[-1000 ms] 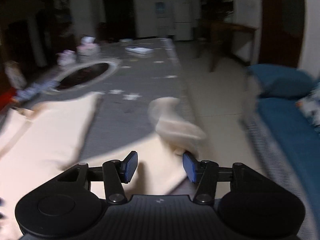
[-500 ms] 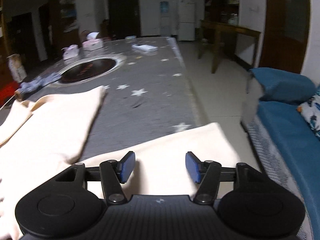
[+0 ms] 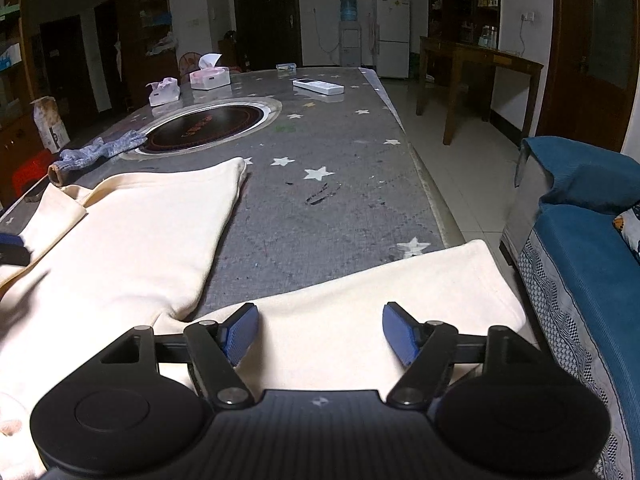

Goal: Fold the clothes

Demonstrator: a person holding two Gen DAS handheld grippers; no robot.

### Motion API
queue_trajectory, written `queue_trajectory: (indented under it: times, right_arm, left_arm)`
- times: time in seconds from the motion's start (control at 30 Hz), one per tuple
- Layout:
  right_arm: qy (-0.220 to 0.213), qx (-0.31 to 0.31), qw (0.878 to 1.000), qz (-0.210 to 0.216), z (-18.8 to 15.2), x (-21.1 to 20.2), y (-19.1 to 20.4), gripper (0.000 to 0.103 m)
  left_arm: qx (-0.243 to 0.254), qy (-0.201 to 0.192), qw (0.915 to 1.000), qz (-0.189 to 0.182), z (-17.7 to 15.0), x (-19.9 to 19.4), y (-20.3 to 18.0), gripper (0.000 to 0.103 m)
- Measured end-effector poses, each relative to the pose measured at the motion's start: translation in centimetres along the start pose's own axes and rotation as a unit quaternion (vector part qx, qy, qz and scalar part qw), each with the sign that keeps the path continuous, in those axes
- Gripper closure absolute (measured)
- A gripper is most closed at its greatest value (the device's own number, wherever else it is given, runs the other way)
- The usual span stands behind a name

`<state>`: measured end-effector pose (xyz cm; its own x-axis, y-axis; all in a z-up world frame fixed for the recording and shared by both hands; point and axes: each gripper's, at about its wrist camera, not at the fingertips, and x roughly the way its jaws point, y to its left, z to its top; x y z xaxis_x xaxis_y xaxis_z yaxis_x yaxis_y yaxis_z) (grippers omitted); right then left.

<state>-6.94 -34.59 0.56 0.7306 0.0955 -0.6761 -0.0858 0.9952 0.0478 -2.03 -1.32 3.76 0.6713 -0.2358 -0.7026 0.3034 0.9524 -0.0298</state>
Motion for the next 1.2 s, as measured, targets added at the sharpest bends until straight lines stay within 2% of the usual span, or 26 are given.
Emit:
queue_trajectory:
  times: [0.23, 0.27, 0.3, 0.4, 0.5, 0.67, 0.9, 1.07, 1.2]
  right_arm:
    - [0.004, -0.009, 1.0, 0.0, 0.0, 0.2, 0.3, 0.025]
    - [0.004, -0.011, 1.0, -0.001, 0.1, 0.2, 0.3, 0.025]
    - [0.004, -0.013, 1.0, -0.001, 0.1, 0.3, 0.4, 0.024]
    - [0.004, -0.015, 1.0, -0.001, 0.1, 0.3, 0.4, 0.024]
    - [0.005, -0.015, 1.0, -0.001, 0.1, 0.2, 0.3, 0.024]
    - [0.003, -0.014, 1.0, -0.001, 0.1, -0.3, 0.3, 0.023]
    - [-0.009, -0.029, 0.999, 0.008, 0.6, -1.4, 1.3, 0.018]
    - [-0.019, -0.048, 0.998, 0.02, 1.2, -2.0, 2.6, 0.01]
    - [-0.023, -0.067, 0.997, 0.032, 1.3, -2.2, 3.9, 0.008]
  left_arm:
    - [0.002, 0.0, 0.9994, 0.035, 1.0, 3.1, -0.4, 0.059]
    - [0.001, -0.002, 0.9992, 0.039, 1.1, 3.3, -0.3, 0.064]
    - [0.003, -0.005, 0.999, 0.044, 1.2, 3.4, -0.2, 0.074]
    - [-0.006, -0.013, 0.9988, 0.047, 1.1, 3.1, 0.8, 0.093]
    - [-0.037, -0.025, 0.9978, 0.048, 0.8, 2.0, 2.6, 0.099]
    - [-0.099, -0.065, 0.9898, 0.079, -0.2, -2.3, 6.6, 0.099]
    - [-0.176, -0.102, 0.9689, 0.141, -3.6, -8.9, 12.3, 0.099]
    - [-0.201, -0.083, 0.9599, 0.177, -6.9, -10.6, 14.9, 0.099]
    - [-0.211, -0.063, 0.9531, 0.208, -9.2, -11.0, 16.1, 0.099]
